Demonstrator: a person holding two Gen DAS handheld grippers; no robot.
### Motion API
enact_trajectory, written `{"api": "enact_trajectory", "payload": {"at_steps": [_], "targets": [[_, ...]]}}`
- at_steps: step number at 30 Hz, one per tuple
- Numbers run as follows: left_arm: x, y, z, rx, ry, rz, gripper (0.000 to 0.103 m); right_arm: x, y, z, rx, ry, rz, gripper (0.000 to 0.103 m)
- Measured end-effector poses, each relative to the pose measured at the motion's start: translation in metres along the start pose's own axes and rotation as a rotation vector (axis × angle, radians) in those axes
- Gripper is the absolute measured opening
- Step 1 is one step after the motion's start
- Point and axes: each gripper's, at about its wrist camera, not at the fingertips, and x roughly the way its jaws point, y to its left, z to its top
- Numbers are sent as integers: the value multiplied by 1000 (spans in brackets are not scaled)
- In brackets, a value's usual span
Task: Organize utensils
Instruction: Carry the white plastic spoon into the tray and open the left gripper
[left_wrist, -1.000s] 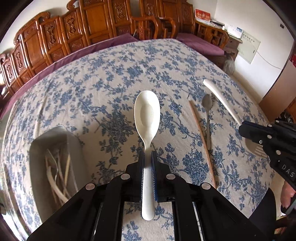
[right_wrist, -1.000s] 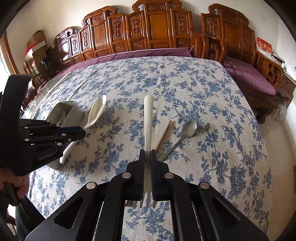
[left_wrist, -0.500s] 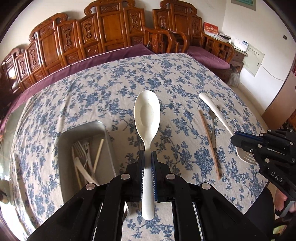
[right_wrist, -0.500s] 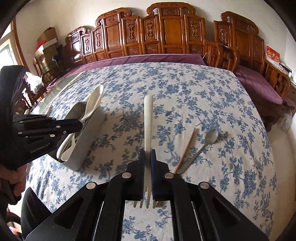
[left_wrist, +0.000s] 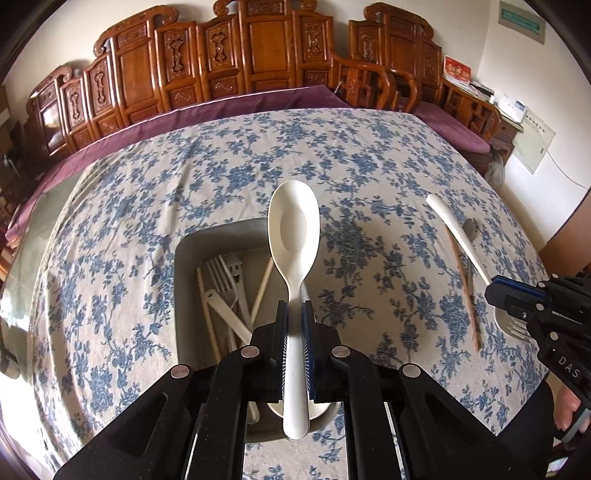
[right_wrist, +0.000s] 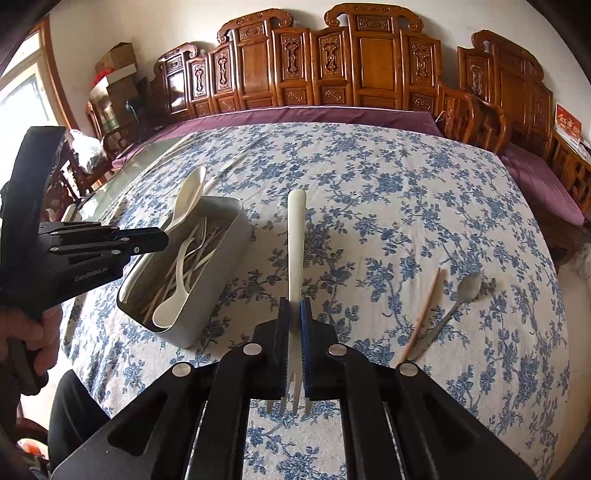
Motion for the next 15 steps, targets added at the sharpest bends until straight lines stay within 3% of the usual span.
{"api": "enact_trajectory", "payload": {"at_steps": [15], "targets": [[42,57,-13,-123,73,34,7,15,15,-1,-24,32,22,7]]}}
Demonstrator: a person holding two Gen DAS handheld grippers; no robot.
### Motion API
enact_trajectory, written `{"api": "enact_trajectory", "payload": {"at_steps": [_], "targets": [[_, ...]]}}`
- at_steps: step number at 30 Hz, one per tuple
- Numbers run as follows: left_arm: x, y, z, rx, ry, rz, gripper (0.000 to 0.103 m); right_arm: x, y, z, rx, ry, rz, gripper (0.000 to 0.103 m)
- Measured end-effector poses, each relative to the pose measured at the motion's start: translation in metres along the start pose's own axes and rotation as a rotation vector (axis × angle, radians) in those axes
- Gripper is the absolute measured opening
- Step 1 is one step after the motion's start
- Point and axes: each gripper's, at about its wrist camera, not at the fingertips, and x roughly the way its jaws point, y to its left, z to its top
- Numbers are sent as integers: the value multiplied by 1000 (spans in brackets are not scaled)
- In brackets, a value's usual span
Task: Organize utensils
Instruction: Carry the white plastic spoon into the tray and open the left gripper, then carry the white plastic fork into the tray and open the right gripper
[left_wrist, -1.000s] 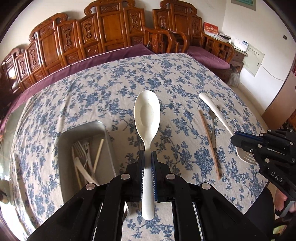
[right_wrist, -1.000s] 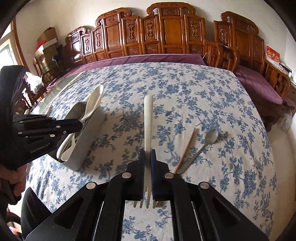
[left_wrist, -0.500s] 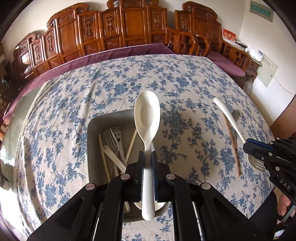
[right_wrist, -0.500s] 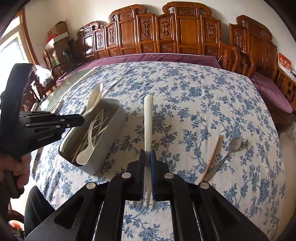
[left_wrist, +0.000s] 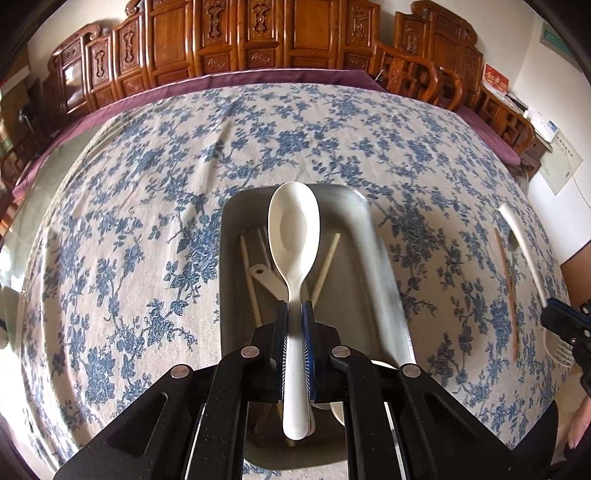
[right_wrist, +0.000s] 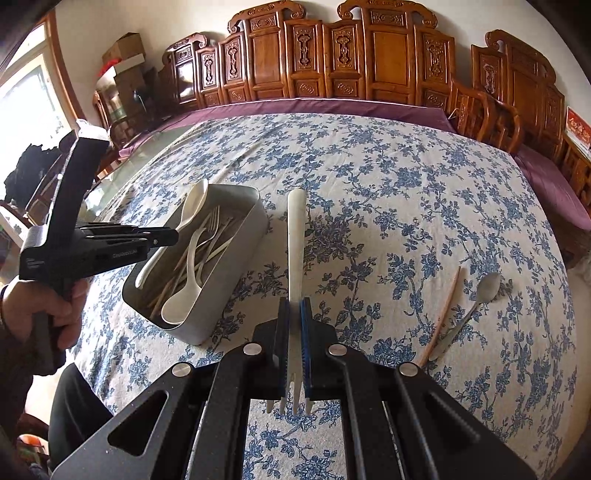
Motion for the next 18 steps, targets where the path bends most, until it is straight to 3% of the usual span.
{"api": "enact_trajectory", "payload": {"at_steps": [10,18], "targets": [[19,9,-5,-31,43,6,7,9,9,5,-14,12,16,7],[1,17,-14,-7,23,19,7,22,34,16,-45,14,55,7]]}}
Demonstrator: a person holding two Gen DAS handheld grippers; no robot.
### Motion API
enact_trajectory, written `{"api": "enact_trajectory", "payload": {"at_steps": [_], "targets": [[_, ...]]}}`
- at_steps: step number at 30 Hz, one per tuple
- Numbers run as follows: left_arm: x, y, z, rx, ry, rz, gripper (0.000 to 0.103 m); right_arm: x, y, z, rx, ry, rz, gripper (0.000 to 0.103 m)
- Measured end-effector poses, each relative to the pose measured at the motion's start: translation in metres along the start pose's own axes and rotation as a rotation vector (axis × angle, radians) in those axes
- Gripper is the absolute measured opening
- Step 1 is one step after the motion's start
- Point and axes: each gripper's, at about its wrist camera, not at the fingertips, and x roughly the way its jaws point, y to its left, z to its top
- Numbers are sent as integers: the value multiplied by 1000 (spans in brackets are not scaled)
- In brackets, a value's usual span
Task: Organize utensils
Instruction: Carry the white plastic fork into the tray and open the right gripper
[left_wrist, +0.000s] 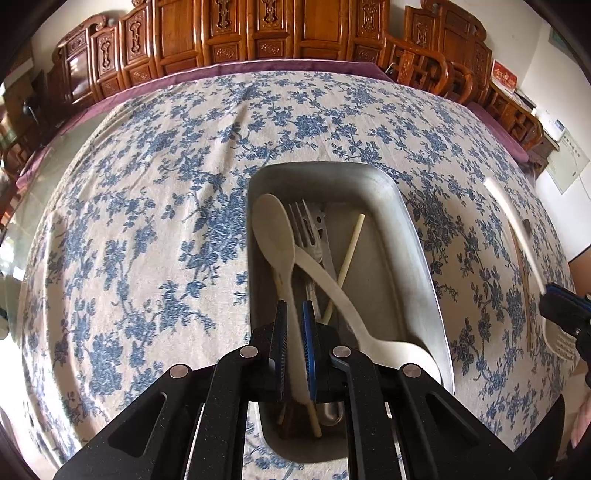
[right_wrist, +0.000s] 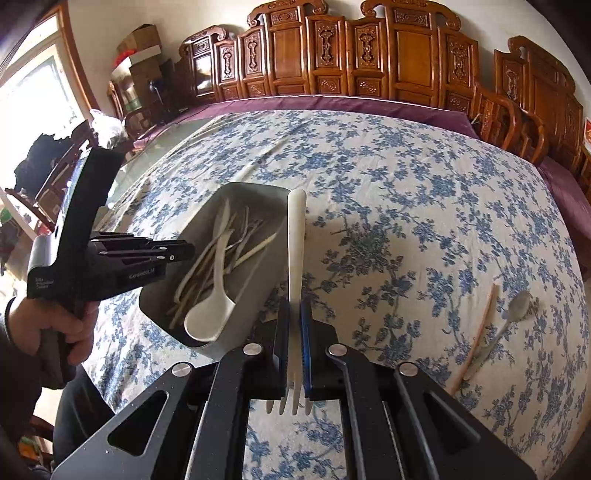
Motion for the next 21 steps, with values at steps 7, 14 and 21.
{"api": "enact_trajectory", "payload": {"at_steps": [7,14,21], "targets": [[-29,22,-6,-6,-45,13,11,20,35,15,-45,7,43,7],[-54,39,-11,-16,-87,16,17,43,58,27,-50,28,73,7],[-67,52,-15,-35,-113,12,19,77,64,39,-21,67,50,7]]}}
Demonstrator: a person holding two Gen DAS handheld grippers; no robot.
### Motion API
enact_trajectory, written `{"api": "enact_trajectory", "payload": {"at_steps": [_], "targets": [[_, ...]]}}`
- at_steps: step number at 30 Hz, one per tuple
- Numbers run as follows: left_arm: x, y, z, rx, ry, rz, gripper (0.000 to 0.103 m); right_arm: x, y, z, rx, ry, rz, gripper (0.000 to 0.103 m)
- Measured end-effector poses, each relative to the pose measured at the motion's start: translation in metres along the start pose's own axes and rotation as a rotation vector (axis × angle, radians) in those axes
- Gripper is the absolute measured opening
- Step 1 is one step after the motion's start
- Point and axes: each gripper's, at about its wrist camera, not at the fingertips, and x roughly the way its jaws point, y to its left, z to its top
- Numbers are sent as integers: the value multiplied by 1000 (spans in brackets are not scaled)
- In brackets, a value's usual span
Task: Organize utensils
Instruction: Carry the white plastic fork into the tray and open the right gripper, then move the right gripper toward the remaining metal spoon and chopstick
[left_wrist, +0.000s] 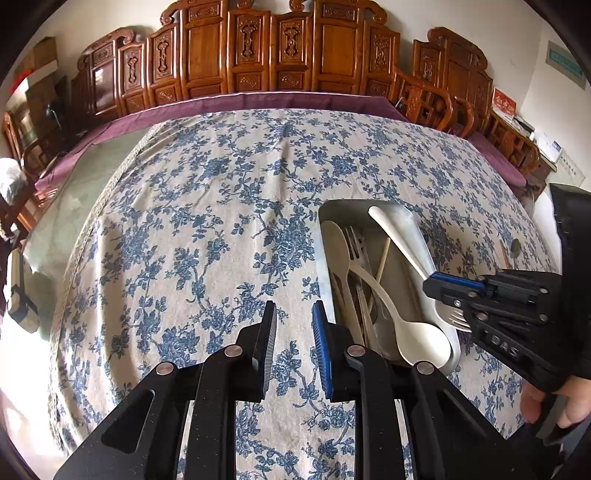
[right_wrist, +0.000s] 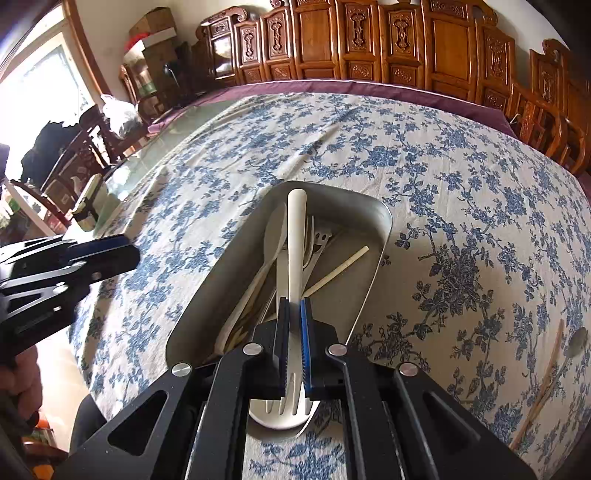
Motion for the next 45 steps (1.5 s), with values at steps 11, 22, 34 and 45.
{"api": "enact_trajectory", "payload": {"at_steps": [11,22,34,45], "targets": [[-5,8,-4,-12,-4,-1,20,31,-12,14,68,39,-39,7],[-9,6,-5,-7,-9,0,20,30,-7,15,44,17,-22,8],[-21,-23,-3,23,-29,-20,27,-21,-17,-13,7,-45,-12,8],[-20,-77,-1,66,-34,-72,61,-85,-89,-70,94,-89,-94,26]]}}
